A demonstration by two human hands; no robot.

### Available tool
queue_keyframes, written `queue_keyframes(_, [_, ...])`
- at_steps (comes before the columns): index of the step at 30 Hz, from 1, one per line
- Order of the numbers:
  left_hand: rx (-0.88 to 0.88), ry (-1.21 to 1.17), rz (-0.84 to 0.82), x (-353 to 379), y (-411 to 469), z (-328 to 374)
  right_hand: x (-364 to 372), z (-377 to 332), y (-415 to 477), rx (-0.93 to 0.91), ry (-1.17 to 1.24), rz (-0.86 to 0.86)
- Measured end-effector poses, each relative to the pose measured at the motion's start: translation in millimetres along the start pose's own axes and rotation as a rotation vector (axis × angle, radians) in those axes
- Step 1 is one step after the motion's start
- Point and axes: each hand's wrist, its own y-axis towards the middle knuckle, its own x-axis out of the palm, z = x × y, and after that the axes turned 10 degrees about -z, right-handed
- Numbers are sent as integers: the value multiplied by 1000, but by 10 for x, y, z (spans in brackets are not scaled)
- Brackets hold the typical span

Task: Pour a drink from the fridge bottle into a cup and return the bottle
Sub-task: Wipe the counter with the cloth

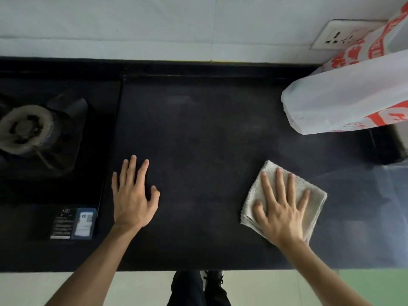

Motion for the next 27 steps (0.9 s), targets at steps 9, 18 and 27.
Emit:
queue_keyframes(9, [38,-19,5,2,-4,-51,-3,-1661,207,-572,-127,-78])
queue_keyframes(18, [2,-15,3,-14,-12,23,37,-513,-31,-264,-90,-26])
queue_keyframes(27, [16,-20,-5,-17,3,-34,-241,-2086,1089,-733,-112,-39])
